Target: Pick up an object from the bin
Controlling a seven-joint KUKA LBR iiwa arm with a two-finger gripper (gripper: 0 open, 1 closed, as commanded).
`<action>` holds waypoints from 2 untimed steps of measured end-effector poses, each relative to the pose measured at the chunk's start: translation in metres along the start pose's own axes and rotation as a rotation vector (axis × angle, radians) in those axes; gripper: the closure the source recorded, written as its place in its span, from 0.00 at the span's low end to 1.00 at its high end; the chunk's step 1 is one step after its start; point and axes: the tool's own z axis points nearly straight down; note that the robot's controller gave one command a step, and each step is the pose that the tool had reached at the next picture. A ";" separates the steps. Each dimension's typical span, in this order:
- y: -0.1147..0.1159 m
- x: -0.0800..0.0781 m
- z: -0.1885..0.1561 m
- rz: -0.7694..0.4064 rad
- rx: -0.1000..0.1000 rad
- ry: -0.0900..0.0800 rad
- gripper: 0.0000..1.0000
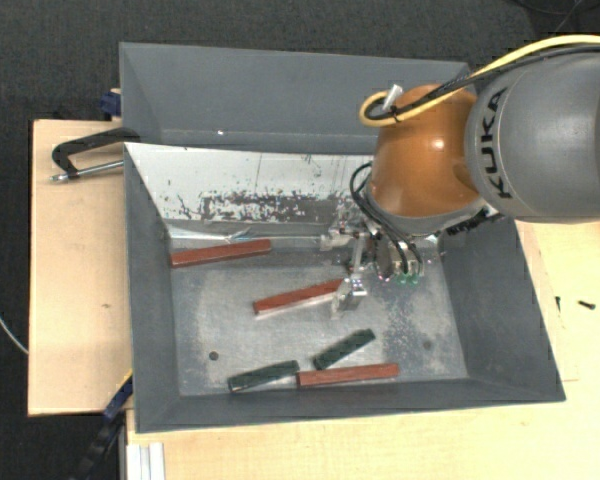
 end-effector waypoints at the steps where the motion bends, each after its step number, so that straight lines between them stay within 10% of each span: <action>1: 0.008 -0.002 0.052 -0.094 0.000 0.002 1.00; 2: 0.008 -0.002 0.052 -0.094 0.000 0.002 1.00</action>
Offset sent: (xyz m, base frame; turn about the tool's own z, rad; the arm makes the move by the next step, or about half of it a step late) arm 0.0000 0.0000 0.0000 0.0000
